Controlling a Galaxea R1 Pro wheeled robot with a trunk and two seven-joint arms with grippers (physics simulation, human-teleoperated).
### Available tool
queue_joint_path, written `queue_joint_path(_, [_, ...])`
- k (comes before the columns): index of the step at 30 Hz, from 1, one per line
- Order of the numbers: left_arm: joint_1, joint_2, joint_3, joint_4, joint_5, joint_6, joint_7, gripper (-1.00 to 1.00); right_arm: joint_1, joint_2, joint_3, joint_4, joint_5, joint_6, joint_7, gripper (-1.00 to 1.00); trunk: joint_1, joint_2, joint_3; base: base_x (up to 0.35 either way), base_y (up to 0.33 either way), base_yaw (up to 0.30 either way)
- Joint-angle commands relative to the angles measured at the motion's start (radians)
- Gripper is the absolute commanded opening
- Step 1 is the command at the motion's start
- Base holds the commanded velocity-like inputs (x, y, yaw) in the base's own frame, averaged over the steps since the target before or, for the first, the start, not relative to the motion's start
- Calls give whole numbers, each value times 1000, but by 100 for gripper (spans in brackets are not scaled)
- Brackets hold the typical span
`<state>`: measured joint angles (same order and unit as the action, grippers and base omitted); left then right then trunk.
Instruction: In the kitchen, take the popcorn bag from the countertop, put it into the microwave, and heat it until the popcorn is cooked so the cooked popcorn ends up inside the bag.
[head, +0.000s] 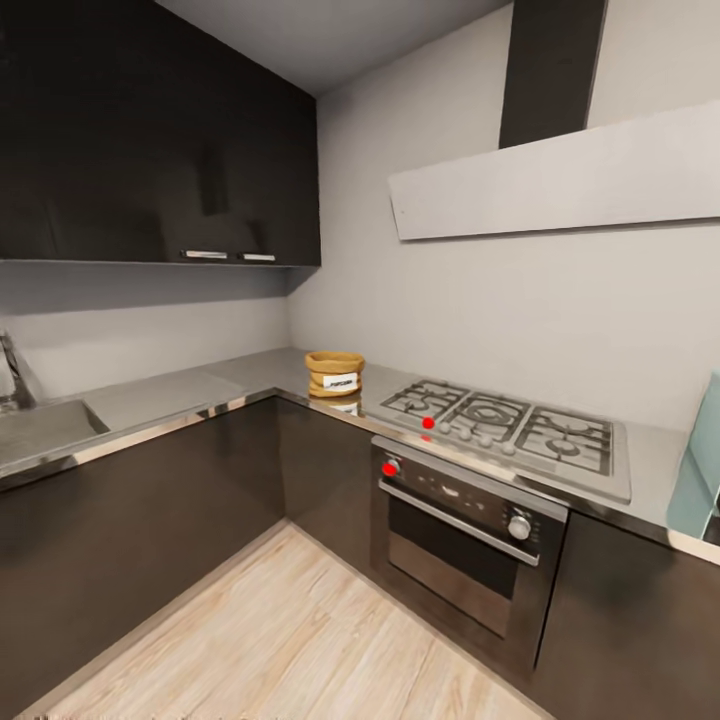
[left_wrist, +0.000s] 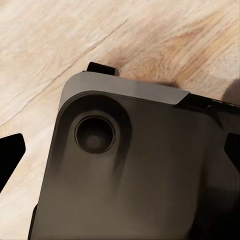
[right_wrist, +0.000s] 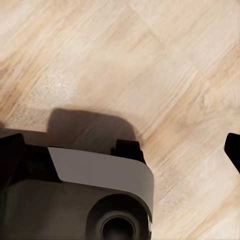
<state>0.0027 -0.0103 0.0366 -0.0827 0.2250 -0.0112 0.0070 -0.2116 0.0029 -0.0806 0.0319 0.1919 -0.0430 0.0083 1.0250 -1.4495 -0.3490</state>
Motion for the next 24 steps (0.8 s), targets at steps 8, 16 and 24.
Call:
queue_joint_path(8, [0, 1, 5, -3, 5, -3, 2, 100, -2, 2, -8, 3, 9, -5, 1, 100, 0, -1, 2, 0, 0, 267])
queue_joint_path(16, [0, 0, 5, -3, 5, -3, 2, 100, -2, 5, -8, 3, 9, -5, 1, 100, 0, -1, 6, 0, 0, 261])
queue_joint_path(24, [0, 1, 5, -5, 5, -1, 2, 100, -2, -1, -9, 3, 9, 1, 2, 100, 0, -1, 7, 0, 0, 79])
